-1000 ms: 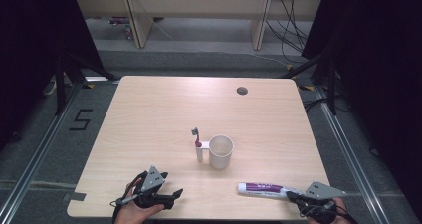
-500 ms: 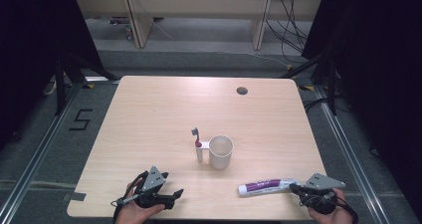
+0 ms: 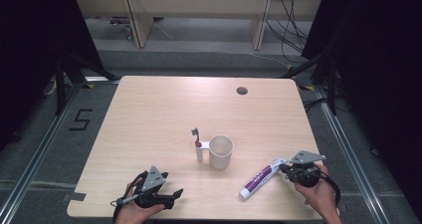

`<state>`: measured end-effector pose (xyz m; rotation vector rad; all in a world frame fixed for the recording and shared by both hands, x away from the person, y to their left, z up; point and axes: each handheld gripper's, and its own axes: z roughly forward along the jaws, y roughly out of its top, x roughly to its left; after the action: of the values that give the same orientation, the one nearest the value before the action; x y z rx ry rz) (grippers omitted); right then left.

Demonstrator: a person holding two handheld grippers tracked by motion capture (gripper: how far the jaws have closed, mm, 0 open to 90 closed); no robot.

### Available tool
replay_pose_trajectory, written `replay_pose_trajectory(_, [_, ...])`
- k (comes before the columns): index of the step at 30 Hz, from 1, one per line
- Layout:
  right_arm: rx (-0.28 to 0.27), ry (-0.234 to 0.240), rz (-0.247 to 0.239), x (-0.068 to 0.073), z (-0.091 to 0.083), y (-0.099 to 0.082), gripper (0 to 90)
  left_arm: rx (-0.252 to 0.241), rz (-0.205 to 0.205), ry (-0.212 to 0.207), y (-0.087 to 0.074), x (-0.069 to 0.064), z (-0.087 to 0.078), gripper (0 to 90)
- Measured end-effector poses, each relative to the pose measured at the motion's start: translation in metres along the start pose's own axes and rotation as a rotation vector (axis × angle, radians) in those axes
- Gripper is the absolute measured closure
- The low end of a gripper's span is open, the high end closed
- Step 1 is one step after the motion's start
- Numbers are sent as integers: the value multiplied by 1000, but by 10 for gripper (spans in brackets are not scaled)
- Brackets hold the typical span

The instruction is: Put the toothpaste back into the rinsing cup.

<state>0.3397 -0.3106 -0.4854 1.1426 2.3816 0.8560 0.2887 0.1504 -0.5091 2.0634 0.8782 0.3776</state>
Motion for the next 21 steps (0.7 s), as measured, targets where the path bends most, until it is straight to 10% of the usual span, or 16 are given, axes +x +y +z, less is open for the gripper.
replay_pose_trajectory(21, [28,21,18,9,47,52,862,8,10,-8,1,-1,-1,238])
